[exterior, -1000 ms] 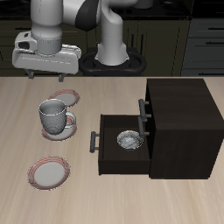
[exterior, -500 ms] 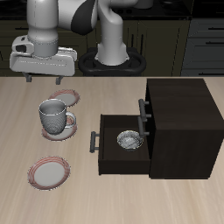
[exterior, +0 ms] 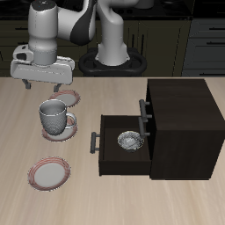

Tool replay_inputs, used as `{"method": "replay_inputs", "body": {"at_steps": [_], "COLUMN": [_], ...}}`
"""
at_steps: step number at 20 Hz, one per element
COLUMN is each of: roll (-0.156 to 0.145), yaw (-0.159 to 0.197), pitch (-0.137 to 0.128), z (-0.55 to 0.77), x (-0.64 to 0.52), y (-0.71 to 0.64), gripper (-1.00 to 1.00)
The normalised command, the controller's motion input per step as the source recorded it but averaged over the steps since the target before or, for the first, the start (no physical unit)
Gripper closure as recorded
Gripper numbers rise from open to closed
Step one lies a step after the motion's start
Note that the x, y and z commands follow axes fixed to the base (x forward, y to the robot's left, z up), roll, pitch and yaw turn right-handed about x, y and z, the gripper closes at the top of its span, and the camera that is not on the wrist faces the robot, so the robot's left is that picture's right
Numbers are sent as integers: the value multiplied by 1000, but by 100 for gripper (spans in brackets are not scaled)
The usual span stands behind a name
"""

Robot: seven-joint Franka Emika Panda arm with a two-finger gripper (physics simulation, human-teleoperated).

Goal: Place the porcelain mug on top of the cabinet

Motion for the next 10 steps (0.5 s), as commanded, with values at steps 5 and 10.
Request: {"method": "replay_inputs", "body": {"at_steps": [5,10], "roll": [-29,-2], "yaw": [-17,-21], "pitch": [-8,-2], "z": [-258,-282], "x": [75,63], "y": [-143,0], "gripper": [-100,-100]}}
